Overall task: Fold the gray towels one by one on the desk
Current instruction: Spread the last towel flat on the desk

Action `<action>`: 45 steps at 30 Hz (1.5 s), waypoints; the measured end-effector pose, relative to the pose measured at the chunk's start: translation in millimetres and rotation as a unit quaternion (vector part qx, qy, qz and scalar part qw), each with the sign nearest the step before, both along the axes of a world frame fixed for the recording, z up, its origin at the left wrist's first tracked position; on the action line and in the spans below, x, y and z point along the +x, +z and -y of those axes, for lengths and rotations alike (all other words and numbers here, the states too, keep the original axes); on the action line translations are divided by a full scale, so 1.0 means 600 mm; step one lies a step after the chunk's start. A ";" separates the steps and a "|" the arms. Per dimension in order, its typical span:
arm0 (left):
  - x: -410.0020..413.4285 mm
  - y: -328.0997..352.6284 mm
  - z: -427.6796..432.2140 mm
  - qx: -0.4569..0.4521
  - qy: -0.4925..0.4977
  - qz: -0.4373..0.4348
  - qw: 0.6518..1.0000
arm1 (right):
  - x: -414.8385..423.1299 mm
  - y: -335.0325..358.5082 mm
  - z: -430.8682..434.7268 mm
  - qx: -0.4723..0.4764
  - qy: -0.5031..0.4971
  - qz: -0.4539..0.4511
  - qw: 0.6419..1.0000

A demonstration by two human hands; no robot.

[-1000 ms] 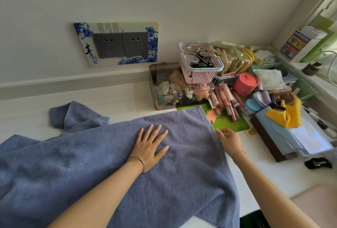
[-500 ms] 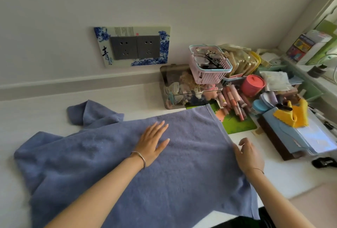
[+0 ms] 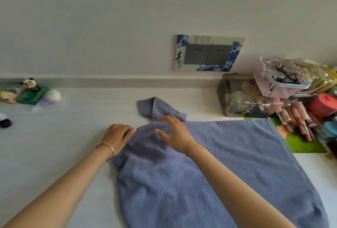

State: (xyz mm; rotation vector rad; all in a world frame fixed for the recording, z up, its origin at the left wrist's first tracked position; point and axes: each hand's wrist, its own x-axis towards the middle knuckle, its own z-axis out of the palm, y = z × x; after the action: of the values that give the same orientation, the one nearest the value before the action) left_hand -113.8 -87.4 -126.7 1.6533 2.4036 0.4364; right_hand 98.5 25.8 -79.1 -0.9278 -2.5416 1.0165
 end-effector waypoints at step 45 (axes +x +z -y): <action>-0.088 0.537 0.136 -0.067 -0.186 0.404 0.893 | 0.013 0.316 -0.008 -0.335 0.087 -0.017 0.938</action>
State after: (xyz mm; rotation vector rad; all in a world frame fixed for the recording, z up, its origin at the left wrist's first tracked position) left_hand -166.7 -169.0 195.7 1.4242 1.4453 0.6948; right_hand 106.4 30.8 110.8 -0.8143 -2.2901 2.0050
